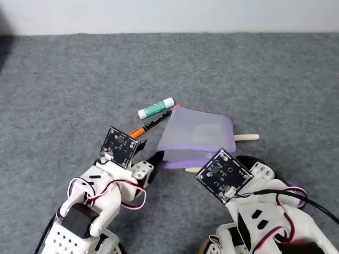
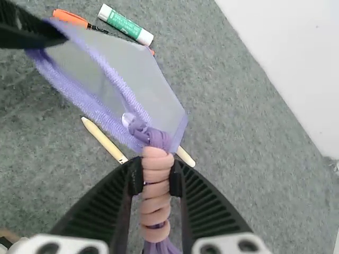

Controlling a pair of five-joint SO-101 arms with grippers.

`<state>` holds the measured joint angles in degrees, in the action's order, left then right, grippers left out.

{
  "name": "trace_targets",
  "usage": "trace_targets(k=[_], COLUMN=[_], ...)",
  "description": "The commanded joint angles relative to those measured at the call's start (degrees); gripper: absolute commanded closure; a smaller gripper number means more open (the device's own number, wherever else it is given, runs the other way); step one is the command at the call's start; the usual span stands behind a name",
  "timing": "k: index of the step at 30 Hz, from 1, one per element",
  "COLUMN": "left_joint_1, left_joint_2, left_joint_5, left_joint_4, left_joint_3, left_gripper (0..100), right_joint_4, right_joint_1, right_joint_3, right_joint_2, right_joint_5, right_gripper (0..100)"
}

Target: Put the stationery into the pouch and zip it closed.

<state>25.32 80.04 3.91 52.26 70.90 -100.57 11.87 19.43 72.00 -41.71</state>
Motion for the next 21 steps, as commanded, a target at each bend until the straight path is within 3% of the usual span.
trace_targets(k=[1,7,11,21], left_joint_1=[1.7,4.8,4.7,4.7], left_joint_2=[-0.2,-0.1,0.4,0.0], left_joint_5=[0.9,0.8,0.8,0.8], left_joint_4=[-3.9,-4.2,-4.0,-3.8], left_joint_3=[0.5,4.2,3.3,-13.2], left_gripper=[89,91,98,99], right_joint_4=[-2.0,-2.0,-2.0,-1.3], right_joint_1=[-0.8,-0.8,-0.8,-0.8], right_joint_3=[-0.3,-0.3,-0.3,-2.4], right_joint_2=[0.0,0.0,0.0,0.1], right_joint_5=[0.4,0.4,0.7,4.5], right_gripper=[99.0,99.0,99.0,99.0])
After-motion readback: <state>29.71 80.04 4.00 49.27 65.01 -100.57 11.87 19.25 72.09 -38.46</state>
